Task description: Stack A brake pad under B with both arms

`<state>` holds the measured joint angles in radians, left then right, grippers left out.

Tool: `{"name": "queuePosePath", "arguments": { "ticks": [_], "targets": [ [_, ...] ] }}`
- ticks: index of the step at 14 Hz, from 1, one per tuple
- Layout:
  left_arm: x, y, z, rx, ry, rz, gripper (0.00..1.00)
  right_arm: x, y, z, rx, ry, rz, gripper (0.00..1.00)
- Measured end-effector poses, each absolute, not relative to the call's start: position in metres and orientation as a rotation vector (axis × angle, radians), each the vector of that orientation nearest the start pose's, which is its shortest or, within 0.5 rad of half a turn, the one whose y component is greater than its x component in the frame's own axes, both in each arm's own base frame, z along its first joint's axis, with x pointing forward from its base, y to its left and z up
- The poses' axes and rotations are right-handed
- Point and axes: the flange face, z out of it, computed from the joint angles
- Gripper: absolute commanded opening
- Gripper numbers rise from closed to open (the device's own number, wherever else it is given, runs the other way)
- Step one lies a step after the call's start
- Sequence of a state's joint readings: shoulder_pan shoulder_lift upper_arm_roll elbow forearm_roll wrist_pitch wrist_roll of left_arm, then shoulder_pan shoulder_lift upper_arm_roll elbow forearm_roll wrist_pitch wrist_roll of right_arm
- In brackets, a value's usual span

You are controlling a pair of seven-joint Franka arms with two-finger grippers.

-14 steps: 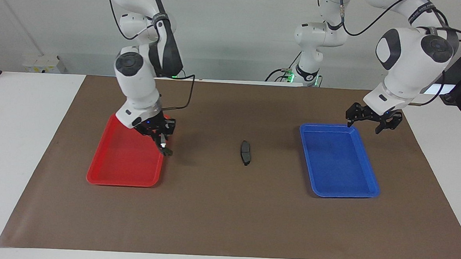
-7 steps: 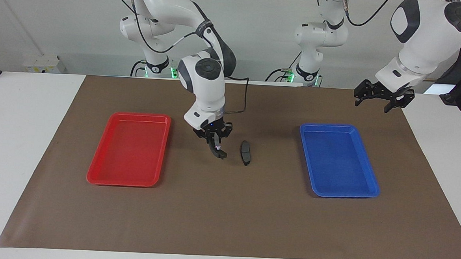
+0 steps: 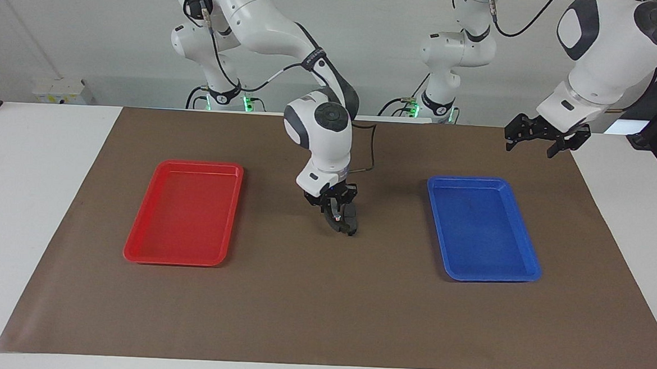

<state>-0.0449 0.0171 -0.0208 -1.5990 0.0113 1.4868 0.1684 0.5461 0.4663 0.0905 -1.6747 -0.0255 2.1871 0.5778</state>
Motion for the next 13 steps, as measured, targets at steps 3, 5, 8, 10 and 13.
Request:
{"name": "queuePosePath", "arguments": {
  "ticks": [3, 5, 8, 10, 13],
  "targets": [
    [0.548, -0.035, 0.595, -3.136, 0.222, 0.198, 1.00, 0.545, 0.403, 0.333, -3.092, -0.097, -0.051, 0.00],
    [0.550, -0.035, 0.597, -3.141, 0.192, 0.165, 1.00, 0.541, 0.410, 0.326, -3.091, -0.085, -0.047, 0.00],
    [0.552, -0.035, 0.598, -3.142, 0.187, 0.139, 1.00, 0.536, 0.419, 0.316, -3.098, -0.079, -0.039, 0.00],
    [0.553, -0.036, 0.598, -3.143, 0.188, 0.135, 1.00, 0.536, 0.418, 0.314, -3.100, -0.078, -0.039, 0.00],
    [0.553, -0.036, 0.598, -3.143, 0.188, 0.134, 1.00, 0.534, 0.421, 0.308, -3.106, -0.088, -0.030, 0.00]
  ]
}}
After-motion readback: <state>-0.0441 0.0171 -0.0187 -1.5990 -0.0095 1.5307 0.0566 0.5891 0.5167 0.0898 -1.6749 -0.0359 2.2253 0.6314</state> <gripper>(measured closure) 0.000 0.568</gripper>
